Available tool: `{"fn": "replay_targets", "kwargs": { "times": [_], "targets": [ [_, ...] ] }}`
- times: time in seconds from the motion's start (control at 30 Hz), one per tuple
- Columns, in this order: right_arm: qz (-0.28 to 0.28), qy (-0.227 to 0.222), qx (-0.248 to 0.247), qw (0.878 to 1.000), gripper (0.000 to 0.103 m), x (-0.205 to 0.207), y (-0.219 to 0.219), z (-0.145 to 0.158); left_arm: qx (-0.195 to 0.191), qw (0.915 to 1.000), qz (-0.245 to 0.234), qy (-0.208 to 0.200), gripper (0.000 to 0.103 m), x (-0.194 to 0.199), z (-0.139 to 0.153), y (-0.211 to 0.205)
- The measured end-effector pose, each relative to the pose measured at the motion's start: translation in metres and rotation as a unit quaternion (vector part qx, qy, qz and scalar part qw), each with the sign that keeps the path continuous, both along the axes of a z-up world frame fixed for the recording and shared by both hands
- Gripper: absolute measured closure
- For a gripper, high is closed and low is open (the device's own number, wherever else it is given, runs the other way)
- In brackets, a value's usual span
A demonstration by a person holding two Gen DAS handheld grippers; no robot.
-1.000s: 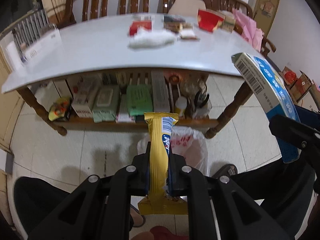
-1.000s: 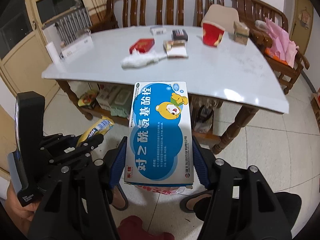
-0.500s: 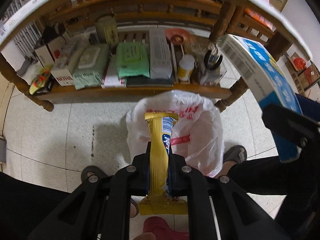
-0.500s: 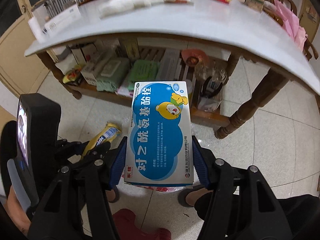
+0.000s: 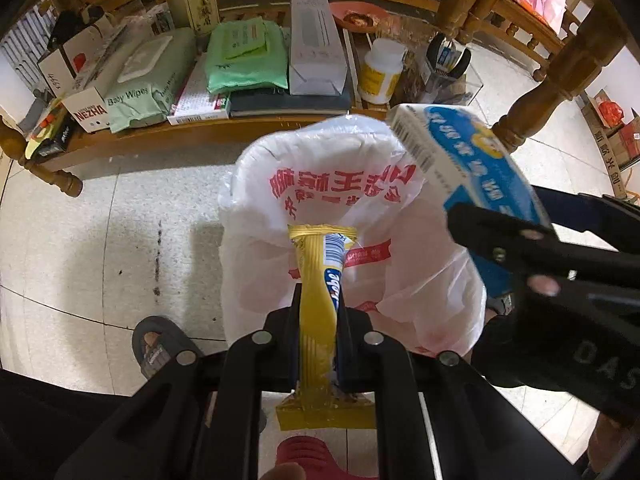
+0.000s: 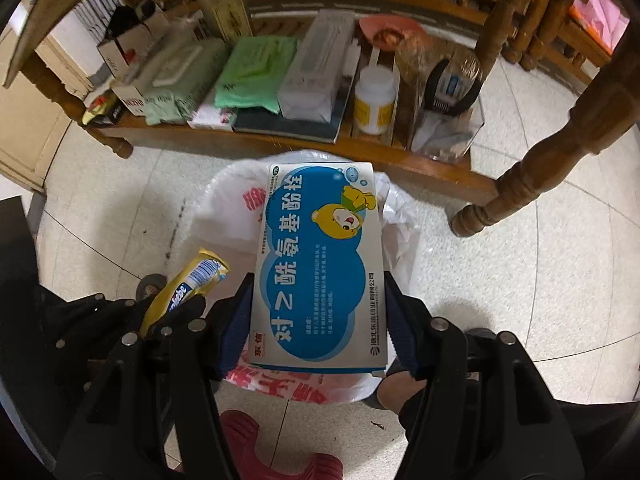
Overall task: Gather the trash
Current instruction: 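Open the left tool dropping the wrapper while the right tool drops the blue box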
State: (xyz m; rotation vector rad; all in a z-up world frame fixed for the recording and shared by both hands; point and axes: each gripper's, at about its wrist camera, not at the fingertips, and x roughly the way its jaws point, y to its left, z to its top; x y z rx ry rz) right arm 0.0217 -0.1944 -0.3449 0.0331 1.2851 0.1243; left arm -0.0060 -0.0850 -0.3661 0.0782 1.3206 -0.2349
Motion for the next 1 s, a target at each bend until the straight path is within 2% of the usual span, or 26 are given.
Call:
{"fn": "replay_targets", "kwargs": {
  "times": [0.3, 0.57, 0.7, 0.73, 0.77, 0.8, 0.83, 1.0],
  "targets": [
    [0.002, 0.025, -0.011, 1.0, 0.044, 0.014, 0.003, -0.036, 0.002, 0.9999, 0.0, 0.012, 0.09, 0.005, -0.02, -0.003],
    [0.009, 0.029, -0.016, 0.999, 0.043, 0.018, 0.008, -0.047, 0.02, 0.9997, 0.0, 0.01, 0.09, 0.008, -0.03, -0.002],
    [0.017, 0.035, -0.021, 0.999, 0.043, 0.019, 0.011, -0.052, 0.008, 0.9998, 0.005, 0.018, 0.089, 0.01, -0.033, -0.001],
    [0.019, 0.033, -0.022, 0.999, 0.042, 0.02, 0.012, -0.052, 0.005, 0.9998, 0.002, 0.019, 0.083, 0.009, -0.033, -0.002],
    [0.019, 0.036, -0.022, 0.999, 0.03, 0.02, 0.012, -0.053, 0.004, 0.9998, -0.001, 0.02, 0.063, 0.009, -0.033, -0.002],
    [0.017, 0.036, -0.024, 0.999, 0.024, 0.021, 0.011, -0.054, 0.002, 0.9998, 0.0, 0.02, 0.05, 0.008, -0.032, -0.002],
    [0.016, 0.034, -0.023, 0.999, 0.024, 0.021, 0.011, -0.054, -0.004, 0.9998, 0.002, 0.018, 0.034, 0.008, -0.031, -0.002],
    [0.009, 0.034, -0.016, 0.999, 0.024, 0.022, 0.007, -0.051, -0.014, 0.9998, 0.001, 0.015, 0.026, 0.009, -0.025, 0.001]
  ]
}}
